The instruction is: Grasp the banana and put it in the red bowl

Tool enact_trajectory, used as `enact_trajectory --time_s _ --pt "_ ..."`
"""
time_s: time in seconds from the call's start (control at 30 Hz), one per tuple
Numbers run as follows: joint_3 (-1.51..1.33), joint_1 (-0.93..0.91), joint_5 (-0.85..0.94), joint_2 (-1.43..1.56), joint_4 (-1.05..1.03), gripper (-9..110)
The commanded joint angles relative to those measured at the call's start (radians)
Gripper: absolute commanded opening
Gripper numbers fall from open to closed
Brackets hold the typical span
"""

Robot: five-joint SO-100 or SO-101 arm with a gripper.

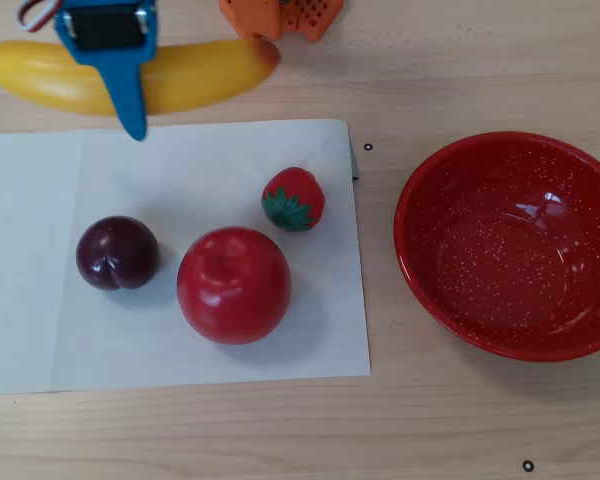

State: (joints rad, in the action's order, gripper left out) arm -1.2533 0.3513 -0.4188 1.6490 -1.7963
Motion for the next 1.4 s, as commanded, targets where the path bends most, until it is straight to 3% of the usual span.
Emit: enact_trajectory --time_s 0.0,0.7,1.37 --pt "0.120 -0.089 0.064 0.169 -0.141 0" --pt "0.255 -0.793 0.502 0.133 -0.052 0" --pt "-0.091 -1.019 0.615 0.051 0.578 0"
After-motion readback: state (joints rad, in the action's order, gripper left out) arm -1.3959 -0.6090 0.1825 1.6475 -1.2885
